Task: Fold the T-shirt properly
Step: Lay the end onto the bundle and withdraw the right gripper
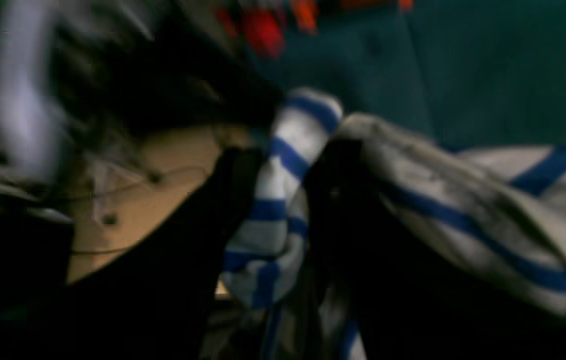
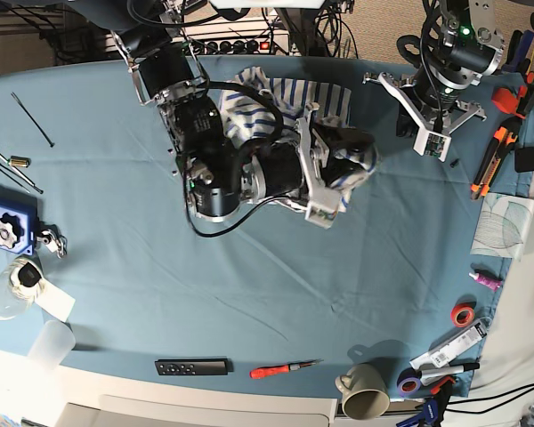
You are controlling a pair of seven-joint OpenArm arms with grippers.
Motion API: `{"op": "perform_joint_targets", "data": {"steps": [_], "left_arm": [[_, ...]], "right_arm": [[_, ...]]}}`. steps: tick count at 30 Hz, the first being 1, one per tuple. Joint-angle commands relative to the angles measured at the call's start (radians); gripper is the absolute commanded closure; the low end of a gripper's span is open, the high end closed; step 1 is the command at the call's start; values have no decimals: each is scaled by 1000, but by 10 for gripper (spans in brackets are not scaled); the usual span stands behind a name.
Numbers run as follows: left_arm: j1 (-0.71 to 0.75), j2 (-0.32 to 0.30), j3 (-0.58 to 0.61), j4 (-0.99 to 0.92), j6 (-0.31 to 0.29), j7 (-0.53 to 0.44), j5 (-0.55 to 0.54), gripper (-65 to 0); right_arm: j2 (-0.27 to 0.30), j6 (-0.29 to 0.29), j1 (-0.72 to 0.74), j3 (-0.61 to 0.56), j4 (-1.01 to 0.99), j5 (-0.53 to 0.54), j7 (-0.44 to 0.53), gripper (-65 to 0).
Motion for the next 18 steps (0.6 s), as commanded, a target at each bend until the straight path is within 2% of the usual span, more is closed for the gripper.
{"op": "perform_joint_targets", "data": {"steps": [1, 7, 13, 18], "left_arm": [[5, -3, -2, 18, 0, -22, -3, 0], [6, -3, -2, 18, 0, -21, -2, 0], [22, -3, -2, 18, 0, -23, -2, 0], [25, -3, -2, 18, 0, -29, -2, 0]], "right_arm": [[-3, 1, 24, 5, 17, 11, 28, -166], [21, 1, 24, 5, 17, -28, 28, -166], [40, 1, 22, 5, 17, -114, 28, -166], [56, 1, 23, 5, 18, -88, 28, -166]]}}
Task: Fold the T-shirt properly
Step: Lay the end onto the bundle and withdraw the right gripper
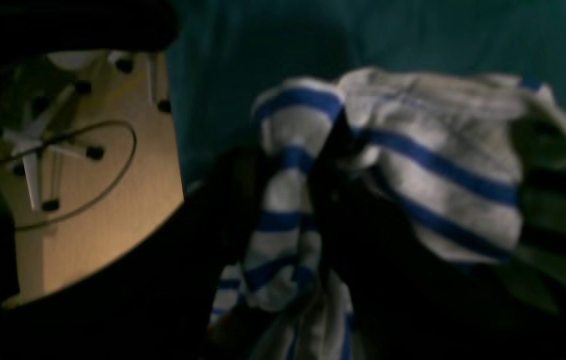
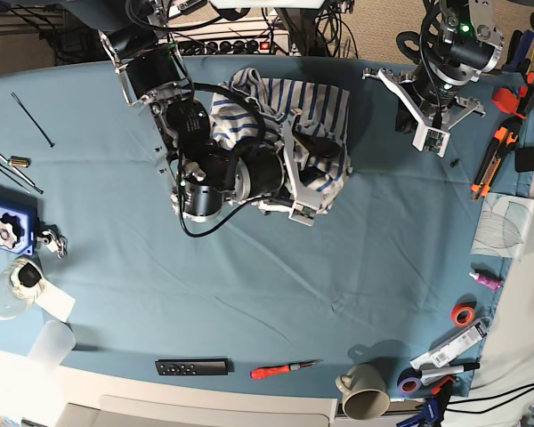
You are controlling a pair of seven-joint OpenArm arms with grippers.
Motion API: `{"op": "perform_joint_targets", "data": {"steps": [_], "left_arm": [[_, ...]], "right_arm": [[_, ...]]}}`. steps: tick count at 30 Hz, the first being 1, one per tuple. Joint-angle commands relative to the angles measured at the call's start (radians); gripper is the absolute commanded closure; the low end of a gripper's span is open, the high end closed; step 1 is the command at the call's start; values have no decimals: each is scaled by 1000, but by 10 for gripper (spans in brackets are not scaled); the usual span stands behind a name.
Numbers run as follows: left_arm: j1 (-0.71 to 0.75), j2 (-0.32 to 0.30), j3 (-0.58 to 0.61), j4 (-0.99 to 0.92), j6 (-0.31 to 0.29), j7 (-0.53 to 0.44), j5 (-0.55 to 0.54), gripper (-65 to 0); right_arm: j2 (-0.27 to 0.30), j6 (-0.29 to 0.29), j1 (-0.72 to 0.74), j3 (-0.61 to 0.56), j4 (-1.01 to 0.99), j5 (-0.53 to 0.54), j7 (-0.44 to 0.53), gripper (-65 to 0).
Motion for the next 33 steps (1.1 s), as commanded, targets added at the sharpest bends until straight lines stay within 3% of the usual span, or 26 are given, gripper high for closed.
{"op": "perform_joint_targets", "data": {"steps": [1, 16, 23, 27, 33], "left_arm": [[6, -3, -2, 18, -1, -21, -2, 0], [14, -3, -2, 18, 0, -22, 14, 0], [25, -3, -2, 18, 0, -23, 39, 0], [25, -3, -2, 18, 0, -29, 39, 0], [25, -3, -2, 18, 0, -30, 38, 0]], "right_arm": [[-1, 1, 23, 3, 18, 40, 20, -166], [0, -5, 19, 3, 130, 83, 20, -167], [6, -23, 11, 14, 146, 23, 20, -191], [5, -13, 12, 98, 187, 23, 20, -191], [5, -13, 17, 329, 201, 48, 20, -191]]}}
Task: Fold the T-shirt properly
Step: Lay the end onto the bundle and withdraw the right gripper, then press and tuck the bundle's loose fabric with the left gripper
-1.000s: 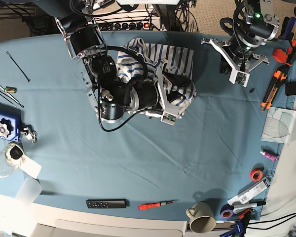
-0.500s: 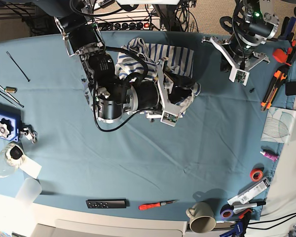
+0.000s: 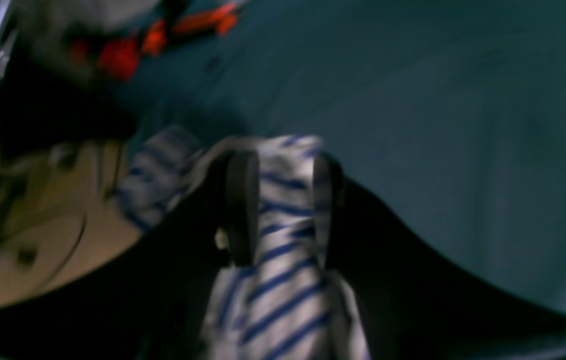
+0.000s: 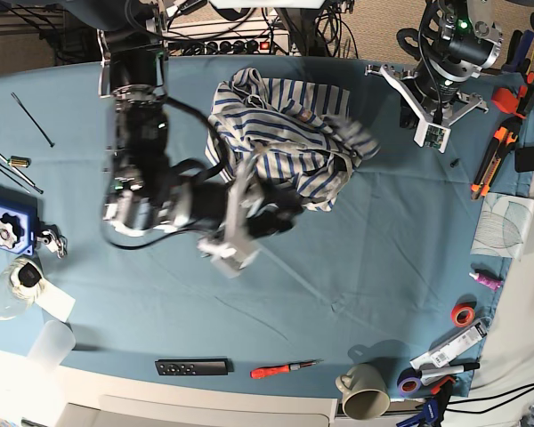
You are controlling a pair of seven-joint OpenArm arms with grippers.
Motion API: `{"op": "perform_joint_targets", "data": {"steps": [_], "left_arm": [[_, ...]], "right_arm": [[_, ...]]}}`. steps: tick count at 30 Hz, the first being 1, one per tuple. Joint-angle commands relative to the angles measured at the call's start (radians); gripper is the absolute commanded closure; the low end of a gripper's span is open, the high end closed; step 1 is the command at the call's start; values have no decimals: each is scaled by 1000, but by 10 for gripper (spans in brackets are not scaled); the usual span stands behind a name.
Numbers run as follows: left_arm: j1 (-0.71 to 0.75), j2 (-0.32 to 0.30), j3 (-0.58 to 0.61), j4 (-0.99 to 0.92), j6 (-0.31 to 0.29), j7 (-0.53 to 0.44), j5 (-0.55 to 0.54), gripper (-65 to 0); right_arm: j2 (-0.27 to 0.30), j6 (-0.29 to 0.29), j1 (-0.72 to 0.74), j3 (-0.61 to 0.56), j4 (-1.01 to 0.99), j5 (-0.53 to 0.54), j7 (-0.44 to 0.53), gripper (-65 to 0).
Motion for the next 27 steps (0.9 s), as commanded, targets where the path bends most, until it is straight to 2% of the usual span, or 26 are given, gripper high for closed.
{"op": "perform_joint_targets", "data": {"steps": [1, 5, 11, 14, 19, 21, 27], "left_arm": [[3, -3, -2, 18, 0, -24, -5, 0], [3, -3, -2, 18, -17, -58, -69, 0], [-36, -3, -2, 18, -223, -82, -241, 0], [-70, -3, -1, 18, -287, -86, -290, 0], [-118, -3, -1, 18, -340, -91, -340, 0], [-138, -3, -1, 18, -343, -93, -361, 0], [-201, -3, -1, 18, -343, -97, -368, 0]], "right_arm": [[-3, 5, 23, 32, 18, 29, 25, -191], [2, 2, 22, 177, 18, -13, 25, -191], [53, -75, 0, 335, 17, -184, 25, -191], [104, -91, -33, 370, 17, -232, 25, -191], [185, -103, -106, 394, 17, -272, 25, -191], [208, -105, -138, 394, 17, -293, 25, -191], [233, -132, -229, 409, 17, -367, 25, -191]]}}
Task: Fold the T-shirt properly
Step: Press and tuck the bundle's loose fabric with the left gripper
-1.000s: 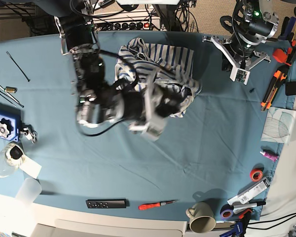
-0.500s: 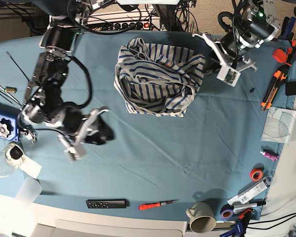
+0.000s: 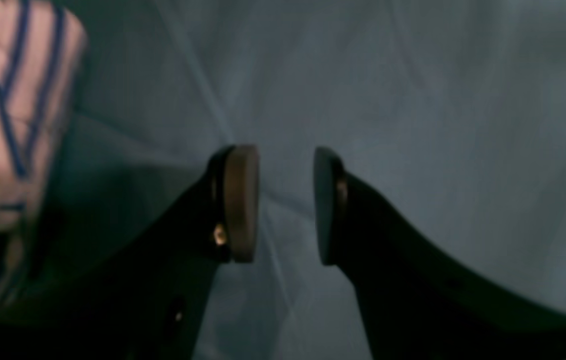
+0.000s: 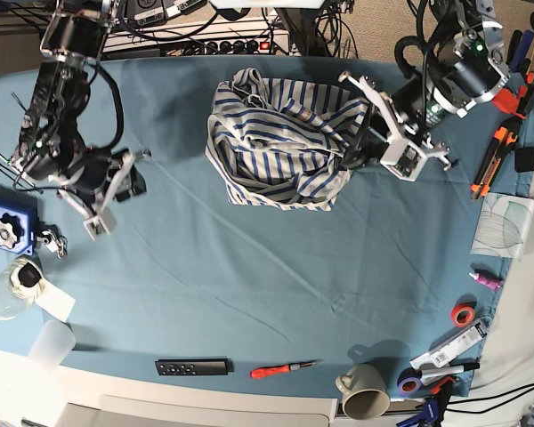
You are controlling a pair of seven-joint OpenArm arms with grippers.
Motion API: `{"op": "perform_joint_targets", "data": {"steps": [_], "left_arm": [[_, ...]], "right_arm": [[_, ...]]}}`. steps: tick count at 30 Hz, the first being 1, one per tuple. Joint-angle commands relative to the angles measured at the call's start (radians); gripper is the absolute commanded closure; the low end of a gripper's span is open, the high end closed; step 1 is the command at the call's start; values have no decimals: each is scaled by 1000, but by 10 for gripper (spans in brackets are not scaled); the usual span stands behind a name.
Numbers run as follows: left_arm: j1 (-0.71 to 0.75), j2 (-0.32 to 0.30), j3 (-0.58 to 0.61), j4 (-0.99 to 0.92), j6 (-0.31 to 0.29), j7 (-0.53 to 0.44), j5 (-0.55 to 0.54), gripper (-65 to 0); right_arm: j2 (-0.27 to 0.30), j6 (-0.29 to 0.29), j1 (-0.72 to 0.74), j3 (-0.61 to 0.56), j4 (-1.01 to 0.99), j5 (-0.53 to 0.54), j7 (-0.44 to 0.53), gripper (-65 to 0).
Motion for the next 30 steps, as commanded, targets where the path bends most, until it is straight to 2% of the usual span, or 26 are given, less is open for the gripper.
{"op": "perform_joint_targets", "data": {"steps": [1, 8, 11, 14, 18, 21, 30], "left_arm": [[-14, -3, 1, 18, -4, -34, -19, 0], [-82, -3, 131, -17, -10, -31, -17, 0], [-95, -3, 223, -48, -62, -13, -14, 0], [-101, -3, 328, -85, -64, -19, 71, 0], [-130, -3, 436, -142, 28, -61, 200, 0], [-174, -2, 480, -151, 74, -68, 240, 0], [-225, 61, 490, -193, 80, -95, 280, 0]], "right_arm": [[17, -4, 5, 13, 16, 3, 18, -191], [17, -5, -24, 66, 16, -1, 18, -191], [17, -5, -24, 71, 16, -1, 18, -191], [17, -5, -24, 71, 16, -1, 19, -191], [17, -5, -24, 71, 16, -1, 20, -191], [17, -5, -24, 71, 16, -1, 21, -191], [17, -5, -24, 71, 16, -1, 25, -191]]}}
